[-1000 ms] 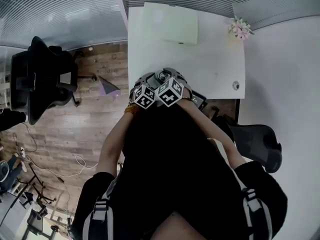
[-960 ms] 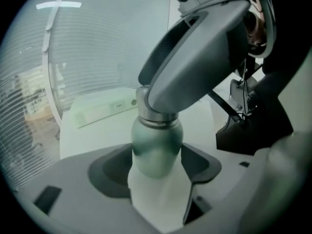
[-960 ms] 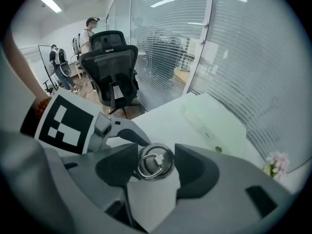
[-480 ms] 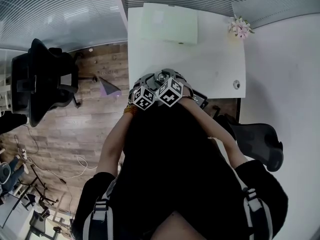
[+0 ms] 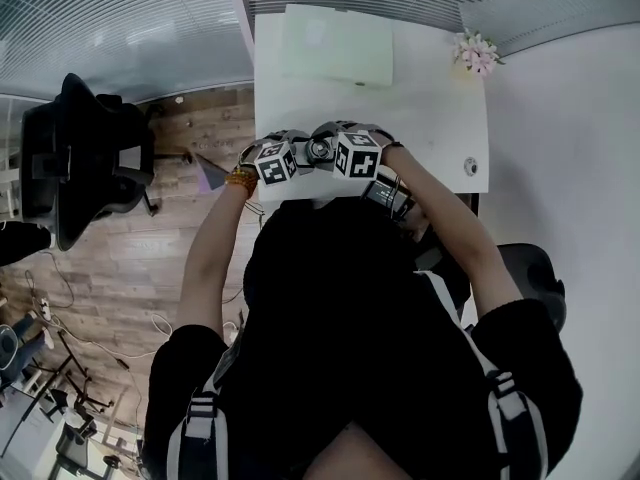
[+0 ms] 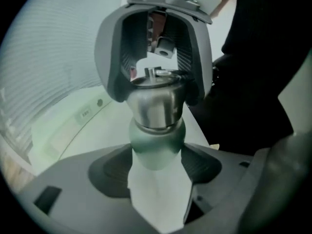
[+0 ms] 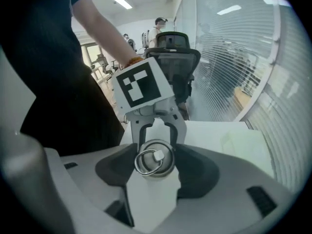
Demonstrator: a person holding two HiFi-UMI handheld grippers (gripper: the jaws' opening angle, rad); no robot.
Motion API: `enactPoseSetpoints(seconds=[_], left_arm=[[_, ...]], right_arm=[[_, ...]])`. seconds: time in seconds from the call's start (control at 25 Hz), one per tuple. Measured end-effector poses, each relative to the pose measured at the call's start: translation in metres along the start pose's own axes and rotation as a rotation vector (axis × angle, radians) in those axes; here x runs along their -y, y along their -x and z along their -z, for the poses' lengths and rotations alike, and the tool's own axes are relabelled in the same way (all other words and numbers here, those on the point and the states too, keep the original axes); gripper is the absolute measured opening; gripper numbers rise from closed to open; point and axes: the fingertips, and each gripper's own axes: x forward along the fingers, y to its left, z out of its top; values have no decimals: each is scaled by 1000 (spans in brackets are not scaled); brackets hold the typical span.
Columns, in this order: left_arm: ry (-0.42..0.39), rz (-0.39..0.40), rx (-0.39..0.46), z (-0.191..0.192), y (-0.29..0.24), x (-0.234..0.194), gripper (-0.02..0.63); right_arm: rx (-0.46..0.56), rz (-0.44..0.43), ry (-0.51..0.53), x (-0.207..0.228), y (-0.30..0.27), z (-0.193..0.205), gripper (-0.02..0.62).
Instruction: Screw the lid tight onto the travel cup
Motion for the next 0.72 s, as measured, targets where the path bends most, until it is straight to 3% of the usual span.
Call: enactPoseSetpoints(seconds=[0.08, 0.2, 0.28, 0.36, 0.44, 0.48, 0.6, 0.72], left_arm=[[-42, 2, -13, 0, 0, 1, 319], [-14, -56, 12, -1, 2, 1, 322], [33, -137, 50, -2, 6, 2, 324], [124, -220, 111, -7, 12, 2, 327], [243, -284, 171, -15, 15, 1, 334], [296, -310, 187, -17, 14, 0, 334], [406, -347, 214, -21, 6, 0, 337], [419, -346, 235, -20, 5, 0, 344]], right_arm=[[-27, -3, 80, -4, -2, 0, 247], [-42, 33, 111, -5, -2, 0, 252], [21, 87, -36, 1, 5, -7, 297], [105, 162, -309, 15, 15, -13, 316], [123, 230, -537, 24, 19, -8, 316], [104, 250, -603, 24, 16, -4, 314], [27, 270, -660, 14, 7, 6, 261], [15, 265, -608, 10, 5, 6, 255]])
